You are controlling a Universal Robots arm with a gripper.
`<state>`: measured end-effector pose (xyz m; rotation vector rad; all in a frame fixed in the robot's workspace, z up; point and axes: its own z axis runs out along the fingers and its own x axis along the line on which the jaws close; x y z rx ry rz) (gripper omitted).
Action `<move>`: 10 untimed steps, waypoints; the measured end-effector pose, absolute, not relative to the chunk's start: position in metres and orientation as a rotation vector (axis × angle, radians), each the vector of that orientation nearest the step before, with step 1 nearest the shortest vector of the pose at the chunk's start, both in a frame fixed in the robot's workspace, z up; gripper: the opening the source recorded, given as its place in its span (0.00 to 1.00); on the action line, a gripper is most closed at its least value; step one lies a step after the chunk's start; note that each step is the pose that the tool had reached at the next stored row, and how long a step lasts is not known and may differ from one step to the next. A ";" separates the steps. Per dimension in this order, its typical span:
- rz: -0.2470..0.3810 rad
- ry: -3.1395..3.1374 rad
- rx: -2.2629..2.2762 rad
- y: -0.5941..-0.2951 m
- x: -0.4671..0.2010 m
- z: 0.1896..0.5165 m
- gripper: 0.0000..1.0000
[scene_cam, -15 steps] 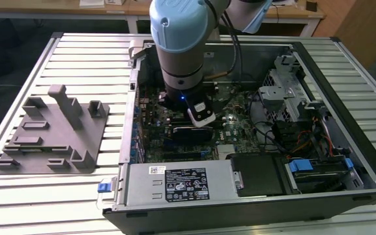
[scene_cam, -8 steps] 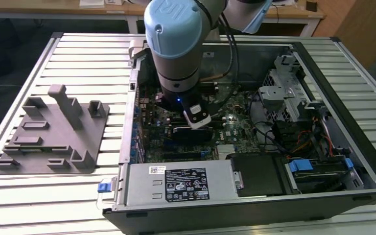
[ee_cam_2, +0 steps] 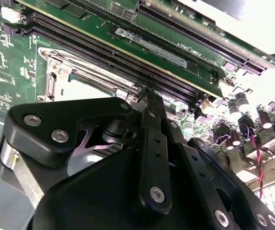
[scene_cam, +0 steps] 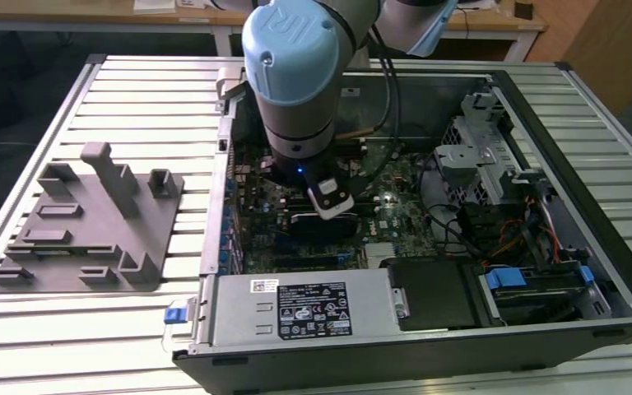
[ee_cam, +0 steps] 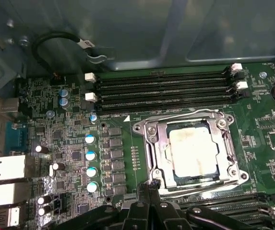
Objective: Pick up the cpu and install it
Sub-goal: 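Install the second cpu locking lever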
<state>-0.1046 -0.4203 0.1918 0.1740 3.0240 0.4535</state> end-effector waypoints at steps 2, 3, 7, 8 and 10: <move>0.458 3.023 0.174 -0.420 -0.105 0.191 0.11; 0.459 3.023 0.174 -0.420 -0.105 0.191 0.11; 0.459 3.023 0.174 -0.420 -0.105 0.189 0.11; 0.459 3.023 0.173 -0.420 -0.105 0.189 0.11; 0.459 3.023 0.174 -0.420 -0.105 0.188 0.11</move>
